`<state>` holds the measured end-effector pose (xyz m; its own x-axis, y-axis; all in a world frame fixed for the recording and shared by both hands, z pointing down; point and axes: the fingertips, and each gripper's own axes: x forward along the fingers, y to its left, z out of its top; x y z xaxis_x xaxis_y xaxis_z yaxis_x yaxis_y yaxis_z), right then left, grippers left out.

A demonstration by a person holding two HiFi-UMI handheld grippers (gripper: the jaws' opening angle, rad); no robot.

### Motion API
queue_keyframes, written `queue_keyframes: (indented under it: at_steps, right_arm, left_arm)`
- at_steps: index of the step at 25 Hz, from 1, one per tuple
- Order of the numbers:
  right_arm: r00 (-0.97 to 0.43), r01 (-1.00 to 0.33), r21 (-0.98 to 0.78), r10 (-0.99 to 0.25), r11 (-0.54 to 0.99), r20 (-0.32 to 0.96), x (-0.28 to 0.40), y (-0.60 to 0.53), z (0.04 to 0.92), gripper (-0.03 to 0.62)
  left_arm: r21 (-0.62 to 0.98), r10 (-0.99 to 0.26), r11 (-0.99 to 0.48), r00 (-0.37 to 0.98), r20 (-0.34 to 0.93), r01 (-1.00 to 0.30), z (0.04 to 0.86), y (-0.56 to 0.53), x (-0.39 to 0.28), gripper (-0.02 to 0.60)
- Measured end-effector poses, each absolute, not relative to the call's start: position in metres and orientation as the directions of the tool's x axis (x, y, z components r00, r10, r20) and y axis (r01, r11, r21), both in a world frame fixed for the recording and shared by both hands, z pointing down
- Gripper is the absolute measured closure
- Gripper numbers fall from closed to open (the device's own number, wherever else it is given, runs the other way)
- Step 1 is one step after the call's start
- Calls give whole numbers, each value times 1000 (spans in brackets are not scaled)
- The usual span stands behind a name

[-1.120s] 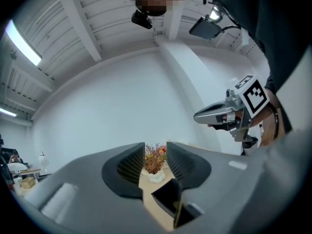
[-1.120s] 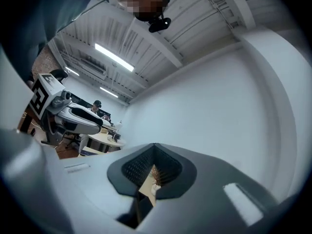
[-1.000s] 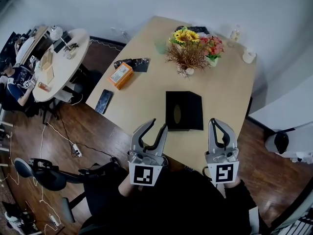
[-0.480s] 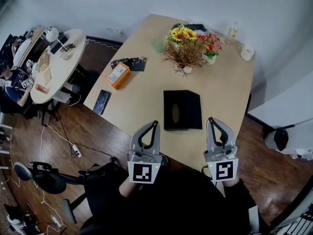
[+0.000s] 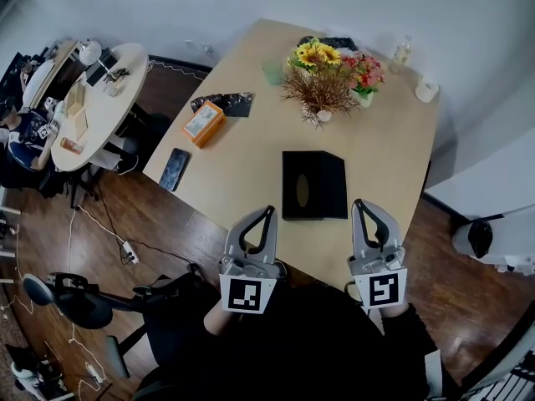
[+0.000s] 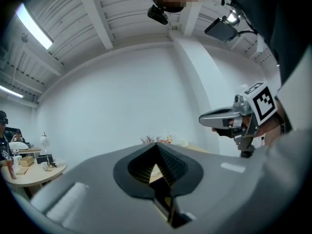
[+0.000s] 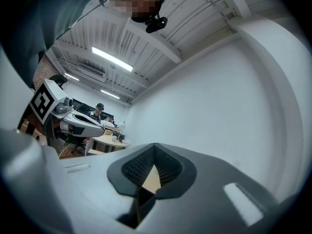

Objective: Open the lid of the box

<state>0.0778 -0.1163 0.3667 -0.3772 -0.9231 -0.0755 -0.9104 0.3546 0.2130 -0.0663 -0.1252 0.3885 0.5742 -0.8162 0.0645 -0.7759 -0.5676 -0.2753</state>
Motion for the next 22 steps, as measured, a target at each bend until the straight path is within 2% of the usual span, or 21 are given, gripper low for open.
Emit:
queue_keyframes:
  at_steps: [22]
  right_arm:
    - [-373,-911,218,-925,349,-77,79,-115,366,594]
  left_arm:
    - [-253,-820,-565,569,64,-785,391,-123,-66,577]
